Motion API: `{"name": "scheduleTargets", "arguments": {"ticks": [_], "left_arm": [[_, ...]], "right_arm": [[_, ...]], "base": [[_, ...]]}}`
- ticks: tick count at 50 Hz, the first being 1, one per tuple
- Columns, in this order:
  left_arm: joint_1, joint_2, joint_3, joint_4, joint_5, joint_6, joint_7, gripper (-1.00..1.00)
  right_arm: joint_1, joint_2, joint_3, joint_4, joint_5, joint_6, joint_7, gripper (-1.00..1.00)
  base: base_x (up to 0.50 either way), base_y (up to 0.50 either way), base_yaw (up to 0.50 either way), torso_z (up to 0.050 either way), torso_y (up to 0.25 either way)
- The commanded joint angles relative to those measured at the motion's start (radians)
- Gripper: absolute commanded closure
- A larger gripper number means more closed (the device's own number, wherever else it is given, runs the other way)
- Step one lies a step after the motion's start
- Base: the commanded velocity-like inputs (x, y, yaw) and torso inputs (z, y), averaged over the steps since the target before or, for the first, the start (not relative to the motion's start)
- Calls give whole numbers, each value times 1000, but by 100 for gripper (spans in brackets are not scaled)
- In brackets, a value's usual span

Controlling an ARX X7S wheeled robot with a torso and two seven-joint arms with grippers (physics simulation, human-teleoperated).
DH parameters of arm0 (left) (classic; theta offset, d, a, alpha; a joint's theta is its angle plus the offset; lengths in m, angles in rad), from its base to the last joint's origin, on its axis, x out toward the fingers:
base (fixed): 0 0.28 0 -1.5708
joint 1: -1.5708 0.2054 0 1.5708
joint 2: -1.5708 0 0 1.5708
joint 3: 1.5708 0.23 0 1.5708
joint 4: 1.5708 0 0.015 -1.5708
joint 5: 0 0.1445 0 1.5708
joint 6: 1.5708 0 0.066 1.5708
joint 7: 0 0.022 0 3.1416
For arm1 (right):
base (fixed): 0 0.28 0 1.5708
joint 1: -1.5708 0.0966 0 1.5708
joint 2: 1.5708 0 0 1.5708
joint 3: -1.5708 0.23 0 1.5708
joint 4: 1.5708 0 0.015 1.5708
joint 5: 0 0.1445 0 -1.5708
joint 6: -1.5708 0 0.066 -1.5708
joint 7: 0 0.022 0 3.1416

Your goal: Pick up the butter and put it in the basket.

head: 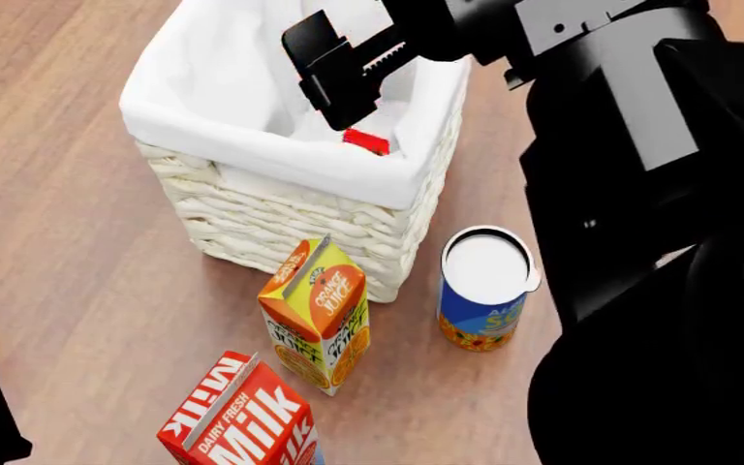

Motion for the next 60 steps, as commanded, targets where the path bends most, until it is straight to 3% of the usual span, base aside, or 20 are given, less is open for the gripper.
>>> {"name": "scheduleTargets", "arguments": {"ticks": [1,15,22,37,44,60], "left_arm": [[7,-3,4,6,2,6,1,-100],[5,-1,15,-1,9,15,5,-100],[4,-4,14,-3,3,15,4,-100],[10,-16,3,11,-11,25,8,-100],[16,-23,-1,18,-15,30,10,-100],[33,-42,-29,51,-44,48,11,-100]], "right_arm": [[4,0,147,0,-144,-31,35,-100],[-17,1,450,0,-448,-144,108,-100],[-33,8,576,0,-567,-276,152,-100],[-91,58,711,-12,-618,-552,280,-100],[-287,189,739,-538,-601,-382,379,-100],[-530,321,792,-1128,-610,-152,562,-100]], "base": [[0,0,0,0,0],[0,0,0,0,0],[0,0,0,0,0],[0,0,0,0,0],[0,0,0,0,0],[0,0,0,0,0]]}}
